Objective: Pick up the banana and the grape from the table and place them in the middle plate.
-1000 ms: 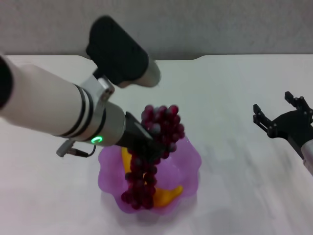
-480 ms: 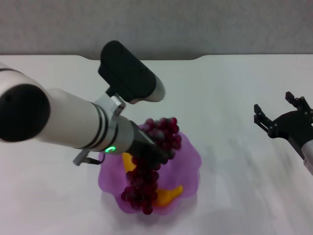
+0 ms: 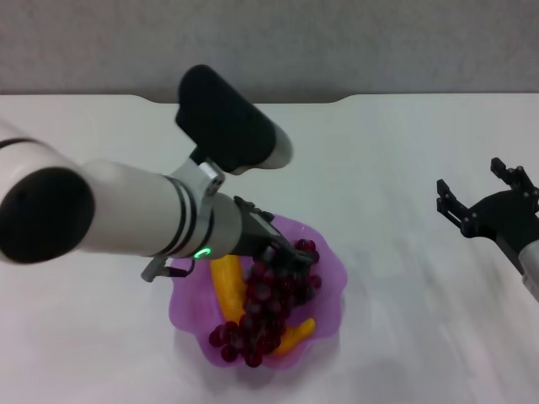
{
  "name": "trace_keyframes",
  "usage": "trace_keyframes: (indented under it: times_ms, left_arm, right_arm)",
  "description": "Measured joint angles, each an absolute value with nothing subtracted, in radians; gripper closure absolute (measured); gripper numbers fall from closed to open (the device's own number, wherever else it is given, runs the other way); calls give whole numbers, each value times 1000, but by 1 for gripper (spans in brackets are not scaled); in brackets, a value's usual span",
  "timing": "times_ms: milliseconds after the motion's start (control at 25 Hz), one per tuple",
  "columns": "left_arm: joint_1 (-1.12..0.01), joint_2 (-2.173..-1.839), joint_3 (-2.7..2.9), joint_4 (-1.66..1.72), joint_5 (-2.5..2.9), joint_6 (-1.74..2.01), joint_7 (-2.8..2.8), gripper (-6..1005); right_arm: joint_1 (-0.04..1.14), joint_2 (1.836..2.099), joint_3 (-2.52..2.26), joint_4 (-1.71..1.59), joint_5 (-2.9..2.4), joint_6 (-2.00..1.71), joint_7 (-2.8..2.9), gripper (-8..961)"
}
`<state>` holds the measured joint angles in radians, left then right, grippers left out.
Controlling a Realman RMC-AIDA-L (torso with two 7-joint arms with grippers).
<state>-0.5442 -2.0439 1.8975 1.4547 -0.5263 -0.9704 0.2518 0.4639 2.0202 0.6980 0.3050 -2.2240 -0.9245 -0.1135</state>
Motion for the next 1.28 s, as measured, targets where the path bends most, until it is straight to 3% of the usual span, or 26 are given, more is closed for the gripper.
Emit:
trace_keyframes:
  times_ms: [40, 480, 800, 1040, 1280]
  left_arm:
    - [-537, -2044, 1896, 1457, -526, -964, 252, 237]
    - [-263, -2040, 1757, 1470, -546, -507, 226, 102]
    - [-92, -2038, 1814, 1314, -589, 72, 225, 108]
    - [-104, -2041, 1898, 980, -589, 570, 100, 108]
    - [-233, -2042, 1909, 558, -589, 907, -147, 108]
  right_arm:
    - [463, 2020, 698, 304, -2223, -924, -113, 70]
    - [454, 2020, 698, 305, -2221, -928, -113, 70]
    - [454, 2020, 698, 304, -2221, -928, -113, 70]
    - [455, 2020, 698, 307, -2221, -927, -113, 70]
    - [454, 2022, 699, 326, -2220, -927, -94, 70]
